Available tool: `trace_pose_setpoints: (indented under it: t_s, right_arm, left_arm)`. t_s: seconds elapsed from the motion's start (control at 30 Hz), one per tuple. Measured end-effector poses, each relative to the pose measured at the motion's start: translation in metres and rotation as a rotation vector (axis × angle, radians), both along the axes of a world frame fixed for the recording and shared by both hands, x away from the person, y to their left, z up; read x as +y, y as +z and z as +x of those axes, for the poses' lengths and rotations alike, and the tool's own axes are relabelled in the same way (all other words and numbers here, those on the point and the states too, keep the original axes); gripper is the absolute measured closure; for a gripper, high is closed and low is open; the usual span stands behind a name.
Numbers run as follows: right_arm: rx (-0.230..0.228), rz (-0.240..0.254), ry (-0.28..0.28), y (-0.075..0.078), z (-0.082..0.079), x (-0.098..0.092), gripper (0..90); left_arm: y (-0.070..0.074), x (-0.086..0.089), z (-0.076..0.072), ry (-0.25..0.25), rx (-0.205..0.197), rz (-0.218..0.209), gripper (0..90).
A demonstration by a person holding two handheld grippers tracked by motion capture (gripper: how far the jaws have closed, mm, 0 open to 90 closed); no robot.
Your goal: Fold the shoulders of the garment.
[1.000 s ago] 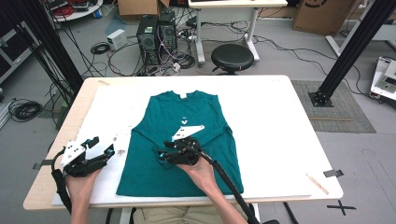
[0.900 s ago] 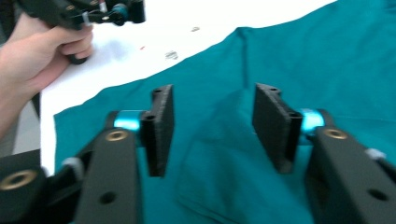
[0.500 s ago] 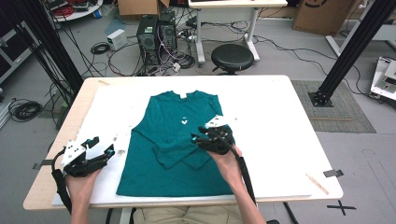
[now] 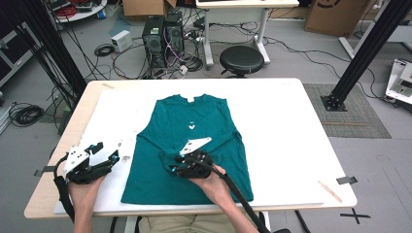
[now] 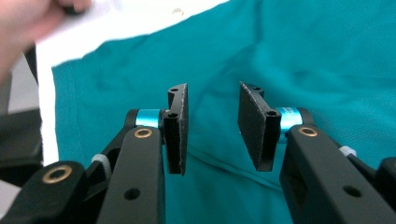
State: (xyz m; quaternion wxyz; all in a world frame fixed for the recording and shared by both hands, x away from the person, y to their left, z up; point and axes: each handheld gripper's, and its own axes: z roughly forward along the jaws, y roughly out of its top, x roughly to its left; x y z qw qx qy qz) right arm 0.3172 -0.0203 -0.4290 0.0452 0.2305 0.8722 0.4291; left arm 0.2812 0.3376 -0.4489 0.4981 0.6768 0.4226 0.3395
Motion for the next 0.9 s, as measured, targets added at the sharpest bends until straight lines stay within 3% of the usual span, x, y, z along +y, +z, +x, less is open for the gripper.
trace_pose_setpoints:
  t_s: [0.17, 0.27, 0.33, 0.53, 0.57, 0.67, 0.73, 0.9]
  right_arm:
    - [-0.01, -0.085, 0.001, -0.014, -0.003, 0.019, 67.6]
    - [-0.031, -0.116, -0.024, -0.017, -0.002, 0.021, 83.6]
    - [-0.029, -0.103, -0.023, -0.015, -0.002, 0.019, 87.8]
    - [0.023, 0.002, 0.015, -0.01, -0.001, 0.008, 88.2]
    - [0.031, -0.007, 0.021, -0.01, -0.001, 0.008, 86.9]
    - [0.041, -0.066, 0.021, -0.015, 0.001, 0.01, 62.8]
    - [0.027, -0.076, 0.0, -0.012, 0.001, 0.007, 56.0]
    - [-0.026, -0.011, -0.115, 0.007, 0.008, -0.028, 56.2]
  left_arm:
    - [0.0, 0.0, 0.0, -0.001, -0.002, 0.001, 32.0]
    - [0.0, 0.0, 0.0, -0.002, -0.002, 0.002, 32.0]
    - [0.0, 0.0, 0.0, 0.0, -0.002, -0.004, 32.0]
    - [0.0, 0.0, 0.0, 0.001, -0.002, -0.003, 32.0]
    - [0.0, -0.001, 0.0, 0.001, -0.001, -0.002, 32.0]
    - [0.0, 0.0, 0.0, 0.0, -0.003, -0.002, 31.9]
    - [0.0, 0.0, 0.0, 0.0, -0.005, -0.007, 31.9]
    - [0.0, 0.0, 0.0, -0.001, -0.004, -0.005, 31.9]
